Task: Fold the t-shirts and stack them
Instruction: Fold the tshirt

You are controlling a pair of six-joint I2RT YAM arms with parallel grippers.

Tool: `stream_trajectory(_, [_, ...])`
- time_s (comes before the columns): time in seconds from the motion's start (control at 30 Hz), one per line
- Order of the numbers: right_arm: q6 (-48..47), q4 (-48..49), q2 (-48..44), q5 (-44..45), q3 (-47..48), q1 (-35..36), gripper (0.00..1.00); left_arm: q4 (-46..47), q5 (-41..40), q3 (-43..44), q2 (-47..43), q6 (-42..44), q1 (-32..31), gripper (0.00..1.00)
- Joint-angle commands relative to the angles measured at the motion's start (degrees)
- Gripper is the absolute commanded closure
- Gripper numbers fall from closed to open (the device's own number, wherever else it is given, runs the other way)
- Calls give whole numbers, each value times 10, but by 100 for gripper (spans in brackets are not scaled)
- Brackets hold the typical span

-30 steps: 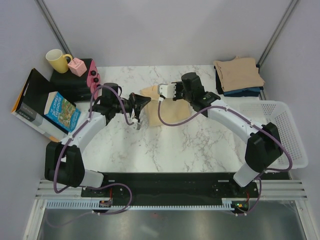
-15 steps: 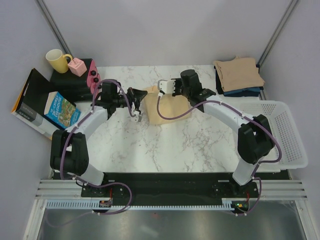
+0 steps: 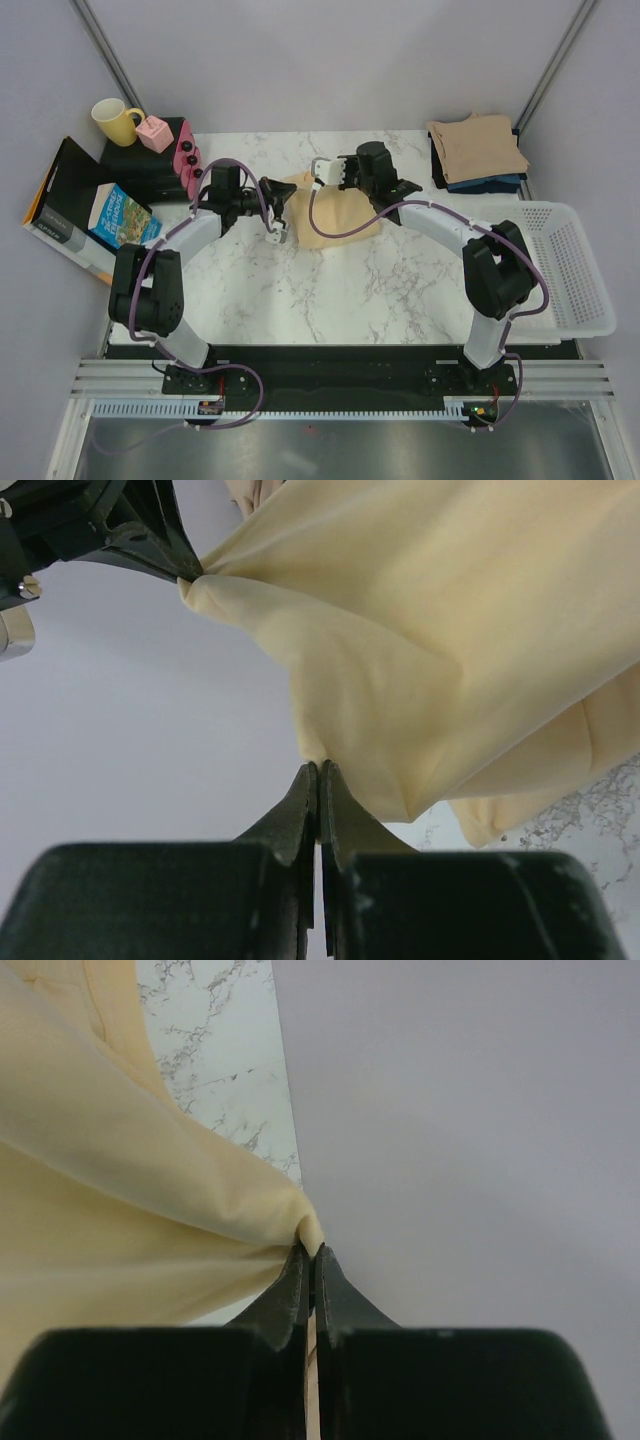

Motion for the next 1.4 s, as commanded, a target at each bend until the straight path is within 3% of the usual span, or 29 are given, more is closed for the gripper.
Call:
stream_trajectory(0.0, [25,21,-48,3,-10,-5,100,25,30,-15,-36,19,-1,98])
stream_trajectory(0.27, [48,-92,-200,-33,-106,-4,100,-113,64,-61,-184,32,-9,98])
stream_trajectory(0.43, [58,-152,-304,-55,-164,5,100,-205,83,-135,-298,46,-22,98])
stream_trajectory(0.53, [60,-187,-339,-70,-193,10,100,-231,93,-172,-355,43,-30,98])
stream_trajectory(0.67, [52,-188,-330,-75,-213,18,100,-235,93,-200,-366,44,-33,98])
stream_trajectory(0.83, [63,-146,-249,-59,-175,17,100,-232,67,-166,-279,55,-33,98])
stream_trajectory(1.37, [46,-12,8,15,12,-12,100,-115,52,107,45,11,-14,98])
